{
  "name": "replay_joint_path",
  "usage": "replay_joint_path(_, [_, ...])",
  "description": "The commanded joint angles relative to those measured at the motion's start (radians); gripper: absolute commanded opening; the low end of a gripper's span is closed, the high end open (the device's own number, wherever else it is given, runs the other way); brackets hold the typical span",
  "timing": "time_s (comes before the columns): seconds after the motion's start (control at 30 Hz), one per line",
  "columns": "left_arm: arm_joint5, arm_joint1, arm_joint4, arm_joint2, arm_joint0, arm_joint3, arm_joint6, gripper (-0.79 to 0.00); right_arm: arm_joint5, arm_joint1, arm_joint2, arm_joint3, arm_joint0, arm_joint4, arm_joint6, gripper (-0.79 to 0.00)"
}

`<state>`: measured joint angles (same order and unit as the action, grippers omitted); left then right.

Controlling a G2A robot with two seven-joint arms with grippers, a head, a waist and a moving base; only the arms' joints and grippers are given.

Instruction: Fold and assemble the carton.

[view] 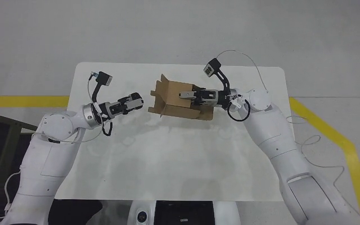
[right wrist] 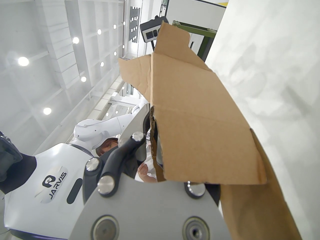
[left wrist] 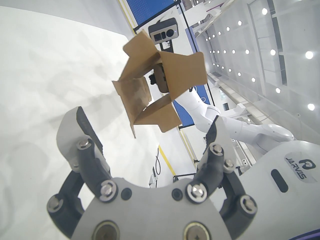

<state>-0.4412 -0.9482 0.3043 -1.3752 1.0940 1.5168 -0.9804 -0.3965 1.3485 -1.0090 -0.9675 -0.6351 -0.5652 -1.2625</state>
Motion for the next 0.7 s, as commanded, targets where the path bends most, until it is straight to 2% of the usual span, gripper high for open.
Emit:
replay_joint_path(0.0, [0.013,-0.003,0.007,0.009,-0.004,-0.005,0.019,0.0,-0.001,0.0,-0.001,-0.015,-0.008,-0.003,0.004,-0.785])
replay_joint_path(0.23, [0.074,-0.011,0.09,0.036,-0.023,-0.002,0.026,0.0,-0.006,0.008,0.017,-0.037,-0.022,-0.016,0.025,-0.785])
replay_joint_path(0.67, [0.176,-0.017,0.229,0.042,-0.037,0.023,-0.038,0.0,-0.041,0.028,0.051,-0.006,-0.005,-0.024,0.047,-0.785])
